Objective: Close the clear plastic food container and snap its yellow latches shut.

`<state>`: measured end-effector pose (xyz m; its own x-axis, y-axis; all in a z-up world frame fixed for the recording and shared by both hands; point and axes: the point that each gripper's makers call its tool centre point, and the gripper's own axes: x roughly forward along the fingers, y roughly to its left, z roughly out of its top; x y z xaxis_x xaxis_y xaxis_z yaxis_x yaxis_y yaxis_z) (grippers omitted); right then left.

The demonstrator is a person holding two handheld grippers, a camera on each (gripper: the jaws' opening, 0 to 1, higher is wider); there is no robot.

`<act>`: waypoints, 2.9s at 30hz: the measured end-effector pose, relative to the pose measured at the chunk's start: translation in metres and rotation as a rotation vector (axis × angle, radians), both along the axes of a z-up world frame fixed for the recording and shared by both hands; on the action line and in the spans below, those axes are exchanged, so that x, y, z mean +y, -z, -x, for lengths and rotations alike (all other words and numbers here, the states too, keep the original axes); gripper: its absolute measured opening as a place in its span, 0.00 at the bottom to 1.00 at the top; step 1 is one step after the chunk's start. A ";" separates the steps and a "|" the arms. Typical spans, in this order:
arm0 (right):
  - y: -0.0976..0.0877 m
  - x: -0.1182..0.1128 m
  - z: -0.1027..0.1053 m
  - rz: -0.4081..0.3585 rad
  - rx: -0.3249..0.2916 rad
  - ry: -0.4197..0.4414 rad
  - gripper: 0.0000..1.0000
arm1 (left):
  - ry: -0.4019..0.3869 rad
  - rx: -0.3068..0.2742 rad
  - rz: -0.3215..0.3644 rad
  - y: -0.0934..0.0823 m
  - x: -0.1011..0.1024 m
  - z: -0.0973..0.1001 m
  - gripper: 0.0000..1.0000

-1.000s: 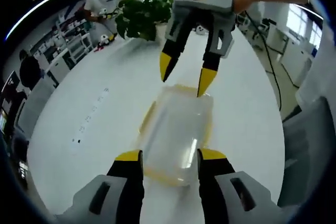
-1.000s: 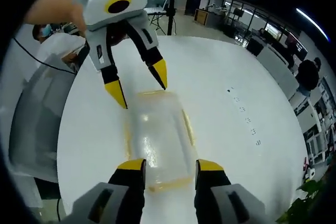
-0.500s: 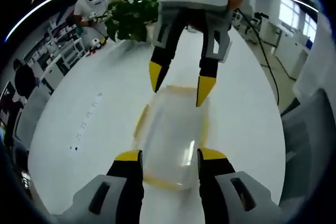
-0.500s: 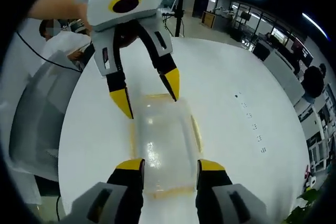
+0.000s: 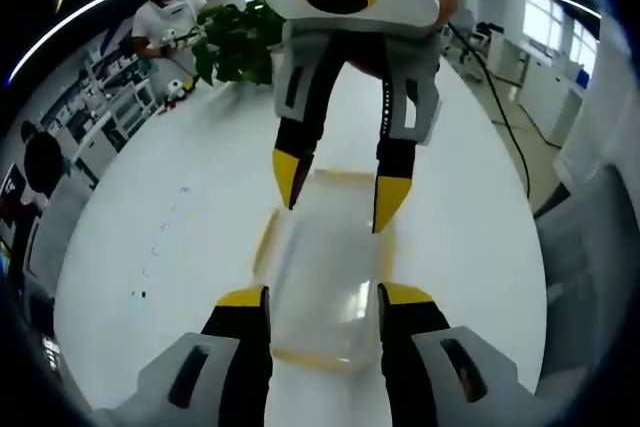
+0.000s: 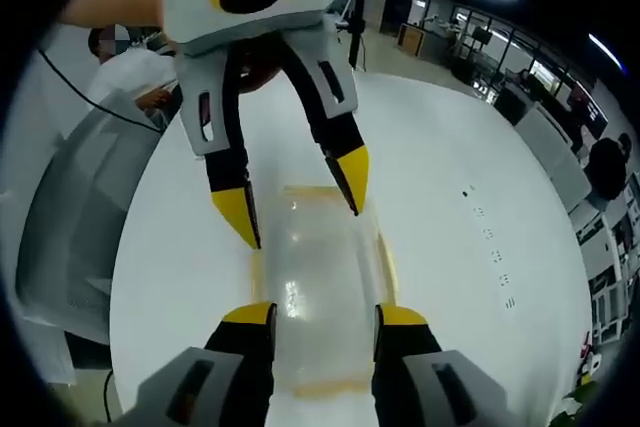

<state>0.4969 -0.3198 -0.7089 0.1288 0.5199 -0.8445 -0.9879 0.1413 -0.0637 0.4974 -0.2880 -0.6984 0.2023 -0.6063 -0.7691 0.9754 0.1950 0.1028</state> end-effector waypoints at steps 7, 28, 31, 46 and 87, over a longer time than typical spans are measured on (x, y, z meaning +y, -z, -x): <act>0.003 0.003 -0.001 -0.004 0.001 -0.001 0.34 | 0.012 -0.003 0.004 0.001 -0.001 -0.003 0.38; 0.010 0.006 -0.003 -0.017 0.021 0.002 0.34 | 0.044 -0.001 0.016 0.005 -0.013 -0.005 0.35; 0.011 0.006 -0.006 -0.009 0.017 -0.003 0.34 | 0.050 0.003 0.002 0.011 -0.013 -0.005 0.35; 0.015 0.015 -0.016 -0.024 0.033 0.008 0.37 | 0.060 0.011 -0.004 0.016 -0.016 0.003 0.37; 0.018 0.022 -0.035 -0.007 0.085 -0.033 0.43 | 0.119 -0.079 -0.065 0.031 -0.017 0.018 0.45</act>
<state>0.5316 -0.2980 -0.7270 0.0392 0.5289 -0.8478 -0.9939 0.1083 0.0216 0.4794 -0.3053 -0.7297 0.1940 -0.5791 -0.7918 0.9795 0.0694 0.1892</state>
